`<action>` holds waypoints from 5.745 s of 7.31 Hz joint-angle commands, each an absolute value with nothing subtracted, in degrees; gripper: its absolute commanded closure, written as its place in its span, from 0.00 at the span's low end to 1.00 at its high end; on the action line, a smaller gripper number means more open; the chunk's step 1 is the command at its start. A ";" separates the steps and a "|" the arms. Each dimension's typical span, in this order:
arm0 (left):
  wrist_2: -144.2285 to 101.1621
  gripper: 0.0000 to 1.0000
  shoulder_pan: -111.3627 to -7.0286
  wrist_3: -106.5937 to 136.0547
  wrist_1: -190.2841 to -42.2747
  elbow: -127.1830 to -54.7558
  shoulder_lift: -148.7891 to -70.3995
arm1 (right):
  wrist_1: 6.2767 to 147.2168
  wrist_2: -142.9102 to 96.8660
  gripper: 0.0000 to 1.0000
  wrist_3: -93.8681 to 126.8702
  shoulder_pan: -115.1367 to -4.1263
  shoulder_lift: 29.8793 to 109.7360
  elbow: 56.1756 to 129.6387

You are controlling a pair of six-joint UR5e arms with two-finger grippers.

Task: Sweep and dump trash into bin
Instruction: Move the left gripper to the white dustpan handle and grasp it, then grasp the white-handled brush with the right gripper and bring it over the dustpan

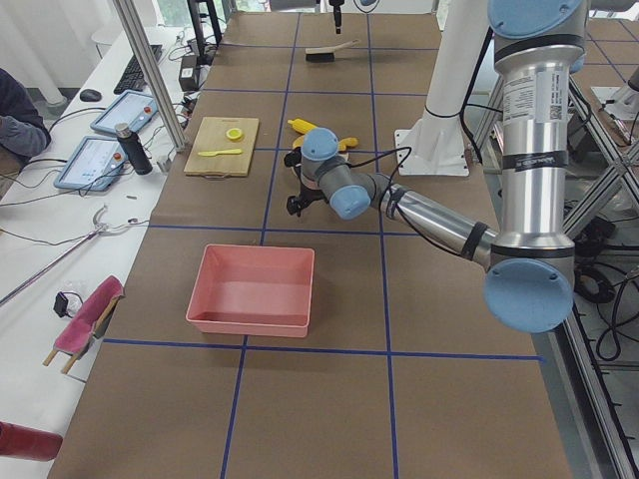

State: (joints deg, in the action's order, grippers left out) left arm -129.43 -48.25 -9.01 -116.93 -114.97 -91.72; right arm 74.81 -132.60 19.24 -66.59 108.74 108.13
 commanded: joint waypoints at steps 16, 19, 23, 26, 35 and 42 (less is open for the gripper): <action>-118.04 0.01 -39.74 -21.62 -116.54 -106.96 -101.07 | 70.58 -131.31 1.00 18.72 -59.68 108.37 102.47; -117.95 0.01 -36.84 -20.39 -116.02 -104.44 -103.34 | 71.28 -135.43 1.00 18.55 -65.73 107.85 107.04; -117.95 0.02 -36.74 -19.43 -115.05 -104.15 -105.12 | 88.86 -135.18 1.00 18.64 -67.69 90.25 109.86; -118.04 0.03 -36.74 -19.07 -115.05 -104.06 -105.12 | 104.48 -127.88 1.00 18.20 -61.63 75.00 109.34; -118.48 0.08 -36.83 -17.93 -115.05 -102.92 -106.00 | 111.27 -121.64 1.00 38.99 -39.92 68.92 114.01; -118.74 0.10 -37.00 -18.02 -115.05 -104.33 -105.12 | 106.38 -118.74 1.00 50.88 -28.94 59.94 104.50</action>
